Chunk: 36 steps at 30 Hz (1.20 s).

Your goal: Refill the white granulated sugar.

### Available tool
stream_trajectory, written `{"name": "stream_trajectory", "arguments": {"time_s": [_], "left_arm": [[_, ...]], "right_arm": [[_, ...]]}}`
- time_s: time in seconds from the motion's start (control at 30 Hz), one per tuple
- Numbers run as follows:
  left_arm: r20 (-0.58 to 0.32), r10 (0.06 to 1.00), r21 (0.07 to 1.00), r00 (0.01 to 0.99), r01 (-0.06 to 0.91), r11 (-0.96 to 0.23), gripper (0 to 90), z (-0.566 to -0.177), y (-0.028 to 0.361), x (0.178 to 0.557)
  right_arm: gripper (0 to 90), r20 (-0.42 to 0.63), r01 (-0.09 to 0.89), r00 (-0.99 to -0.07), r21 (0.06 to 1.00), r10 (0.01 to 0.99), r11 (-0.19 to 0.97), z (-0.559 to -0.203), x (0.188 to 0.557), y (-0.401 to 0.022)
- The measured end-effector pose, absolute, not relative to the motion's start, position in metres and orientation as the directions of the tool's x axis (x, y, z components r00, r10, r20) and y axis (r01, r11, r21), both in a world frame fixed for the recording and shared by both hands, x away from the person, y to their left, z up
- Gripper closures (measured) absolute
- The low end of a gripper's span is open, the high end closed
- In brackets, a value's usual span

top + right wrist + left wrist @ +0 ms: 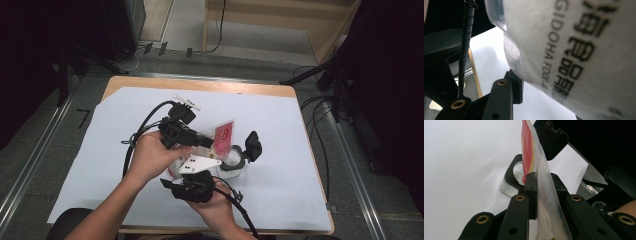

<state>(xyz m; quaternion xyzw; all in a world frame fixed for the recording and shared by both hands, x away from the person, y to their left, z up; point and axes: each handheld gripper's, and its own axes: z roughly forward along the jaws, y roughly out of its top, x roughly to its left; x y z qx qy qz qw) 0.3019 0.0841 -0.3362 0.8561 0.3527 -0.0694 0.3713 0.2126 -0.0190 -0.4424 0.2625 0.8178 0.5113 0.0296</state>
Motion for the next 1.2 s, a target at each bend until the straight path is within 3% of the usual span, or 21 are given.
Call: {"name": "stream_trajectory", "arguments": {"time_s": [1.2], "left_arm": [[-0.374, 0.552, 0.588, 0.745, 0.651, -0.48, 79.5, -0.3353, 0.0813, 0.2995]], "right_arm": [[62.8, 0.223, 0.401, -0.858, 0.854, 0.462, 0.332, -0.4423, 0.2108, -0.0196]]}}
